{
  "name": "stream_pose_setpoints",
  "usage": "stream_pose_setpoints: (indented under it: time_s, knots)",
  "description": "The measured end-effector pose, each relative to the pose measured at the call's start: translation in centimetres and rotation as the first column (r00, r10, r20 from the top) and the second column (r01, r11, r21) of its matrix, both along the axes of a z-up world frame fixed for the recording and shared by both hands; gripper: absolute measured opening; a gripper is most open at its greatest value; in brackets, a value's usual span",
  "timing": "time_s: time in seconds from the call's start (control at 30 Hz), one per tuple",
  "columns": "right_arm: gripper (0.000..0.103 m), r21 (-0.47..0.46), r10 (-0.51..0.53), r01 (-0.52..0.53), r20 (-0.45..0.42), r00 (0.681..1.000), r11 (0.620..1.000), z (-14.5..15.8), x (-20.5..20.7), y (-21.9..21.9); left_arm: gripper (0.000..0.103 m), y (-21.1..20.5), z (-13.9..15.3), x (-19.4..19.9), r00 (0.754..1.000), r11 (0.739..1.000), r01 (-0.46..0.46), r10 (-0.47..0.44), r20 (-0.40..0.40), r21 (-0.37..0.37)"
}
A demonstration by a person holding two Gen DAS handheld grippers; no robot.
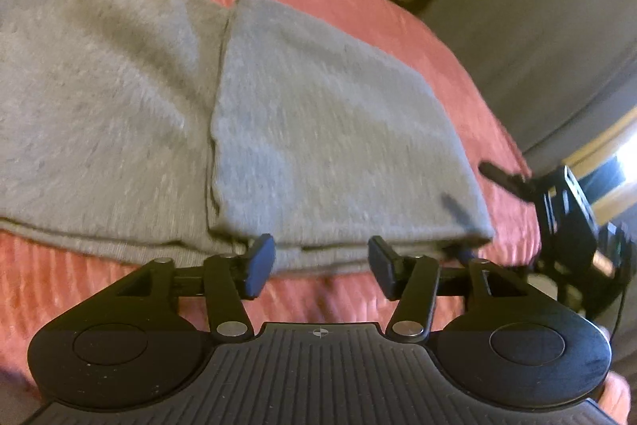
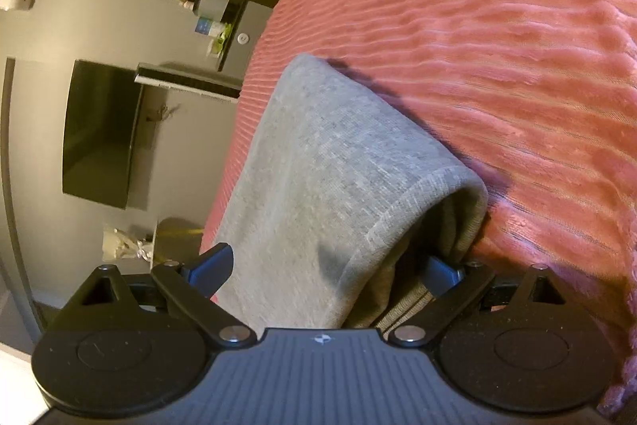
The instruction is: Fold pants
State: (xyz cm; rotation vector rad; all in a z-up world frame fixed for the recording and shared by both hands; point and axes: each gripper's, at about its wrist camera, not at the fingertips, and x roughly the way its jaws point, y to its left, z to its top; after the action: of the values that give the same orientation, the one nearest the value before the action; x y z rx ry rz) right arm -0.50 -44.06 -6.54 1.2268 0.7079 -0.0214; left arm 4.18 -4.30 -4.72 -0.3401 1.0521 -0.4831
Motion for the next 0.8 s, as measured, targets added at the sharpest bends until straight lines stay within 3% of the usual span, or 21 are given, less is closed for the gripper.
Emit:
stream_pose_setpoints:
  time_s: [0.2,0.5,0.57,0.67,0.7,0.77,0.8]
  knots:
    - [0.098,-0.009,0.013,-0.013,0.006,1.000,1.000,0.1,0.1,-0.1,0.065,-0.6,-0.3,-0.4,0.999,0.993,-0.013,0.008,0.045,0.119]
    - [0.098,-0.009,0.015,-0.015,0.007,1.000,1.000,0.2,0.2,0.0,0.053,-1.5,-0.9,-0.2,0.996,0.979,0.014,-0.031,0.079,0.203]
    - [0.098,-0.021,0.022,-0.022,0.008,1.000,1.000,0.3,0.3,0.2,0.030,-1.8,-1.3,0.2,0.996,0.972,0.010,-0.030,0.080,0.236]
    - [0.098,-0.039,0.026,-0.026,0.012,1.000,0.999,0.6,0.2,0.5,0.008,-1.3,-1.4,0.4,0.996,0.972,-0.033,0.012,0.092,0.234]
    - [0.090,-0.048,0.026,-0.025,0.017,1.000,0.999,0.7,0.1,0.6,0.009,-0.9,-1.1,0.2,0.994,0.971,-0.057,0.032,0.109,0.230]
    - [0.035,-0.094,0.021,-0.019,0.017,1.000,0.995,1.3,-0.2,0.6,0.004,-0.4,-0.5,-0.3,0.985,0.953,-0.128,0.089,0.149,0.276]
    - [0.033,-0.126,0.006,-0.008,-0.014,1.000,0.992,1.5,-0.3,0.6,0.003,-0.1,-0.6,-0.3,0.978,0.919,-0.186,0.140,0.154,0.347]
